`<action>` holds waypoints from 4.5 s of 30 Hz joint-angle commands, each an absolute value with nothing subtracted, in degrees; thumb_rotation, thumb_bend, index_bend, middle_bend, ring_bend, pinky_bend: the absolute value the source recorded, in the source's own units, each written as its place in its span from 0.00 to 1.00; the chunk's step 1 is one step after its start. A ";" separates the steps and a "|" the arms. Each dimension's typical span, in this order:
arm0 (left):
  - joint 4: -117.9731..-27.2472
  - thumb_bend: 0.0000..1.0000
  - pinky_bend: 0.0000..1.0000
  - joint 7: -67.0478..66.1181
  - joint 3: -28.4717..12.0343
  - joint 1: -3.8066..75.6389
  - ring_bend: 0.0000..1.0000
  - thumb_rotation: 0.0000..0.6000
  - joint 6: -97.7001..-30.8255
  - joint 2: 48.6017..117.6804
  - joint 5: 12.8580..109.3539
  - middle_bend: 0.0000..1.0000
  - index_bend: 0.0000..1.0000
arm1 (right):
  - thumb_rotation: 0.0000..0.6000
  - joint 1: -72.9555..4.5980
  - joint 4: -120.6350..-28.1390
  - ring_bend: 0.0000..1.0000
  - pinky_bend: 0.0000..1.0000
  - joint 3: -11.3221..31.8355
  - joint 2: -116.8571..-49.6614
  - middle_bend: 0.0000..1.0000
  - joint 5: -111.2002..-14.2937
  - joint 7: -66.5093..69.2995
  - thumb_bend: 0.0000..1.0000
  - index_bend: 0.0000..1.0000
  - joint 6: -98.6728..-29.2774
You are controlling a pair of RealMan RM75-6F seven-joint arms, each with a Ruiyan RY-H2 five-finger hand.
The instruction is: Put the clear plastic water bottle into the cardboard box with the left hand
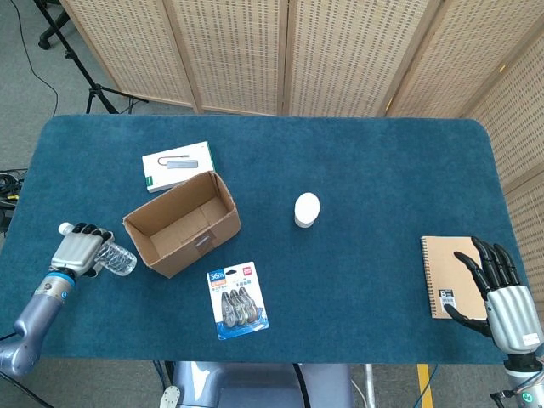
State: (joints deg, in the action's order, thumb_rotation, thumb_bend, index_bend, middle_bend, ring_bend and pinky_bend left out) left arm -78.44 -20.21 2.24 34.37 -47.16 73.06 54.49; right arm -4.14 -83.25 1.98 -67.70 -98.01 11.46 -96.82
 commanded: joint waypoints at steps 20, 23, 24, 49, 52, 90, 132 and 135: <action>-89.24 0.71 0.40 -15.99 -2.07 31.42 0.33 1.00 -54.80 64.22 57.98 0.48 0.63 | 1.00 -4.25 -83.20 0.00 0.00 2.01 -67.68 0.00 -97.89 11.82 0.14 0.15 -96.62; -92.97 0.71 0.41 -14.86 -3.02 30.88 0.34 1.00 -56.22 61.22 58.65 0.49 0.64 | 1.00 -4.34 -83.23 0.00 0.00 2.01 -67.70 0.00 -97.86 11.83 0.14 0.15 -96.44; -93.91 0.71 0.41 -14.52 -3.17 30.69 0.34 1.00 -56.60 60.36 59.09 0.49 0.64 | 1.00 -4.35 -83.24 0.00 0.00 2.02 -67.70 0.00 -97.83 11.83 0.14 0.15 -96.41; -106.09 0.78 0.46 -14.31 -11.43 31.04 0.41 1.00 -68.54 58.63 65.76 0.56 0.72 | 1.00 -4.53 -83.00 0.00 0.00 2.07 -67.76 0.00 -97.52 12.44 0.14 0.15 -96.06; -107.35 0.78 0.47 -14.39 -12.11 31.25 0.41 1.00 -69.80 59.47 67.00 0.56 0.72 | 1.00 -4.61 -82.92 0.00 0.00 2.08 -67.78 0.00 -97.50 12.57 0.14 0.15 -95.94; -109.99 0.55 0.44 -20.27 -11.53 35.83 0.33 1.00 -72.76 77.36 73.63 0.41 0.59 | 1.00 -4.60 -82.20 0.00 0.00 2.44 -67.44 0.00 -96.86 15.49 0.13 0.15 -96.37; -109.22 0.25 0.00 -18.20 -12.03 34.65 0.00 1.00 -71.52 76.38 72.45 0.00 0.21 | 1.00 -4.48 -81.79 0.00 0.00 2.86 -68.04 0.00 -96.70 15.56 0.13 0.15 -97.07; -109.31 0.25 0.00 -17.71 -12.01 34.48 0.00 1.00 -71.62 76.02 72.93 0.00 0.21 | 1.00 -4.45 -81.79 0.00 0.00 2.89 -68.07 0.00 -96.66 15.54 0.13 0.15 -97.13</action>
State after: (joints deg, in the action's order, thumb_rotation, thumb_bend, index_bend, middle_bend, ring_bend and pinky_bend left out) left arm -109.25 -17.86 -12.01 34.55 -71.56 76.15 72.77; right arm -4.45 -81.79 2.89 -68.07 -96.66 15.54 -97.13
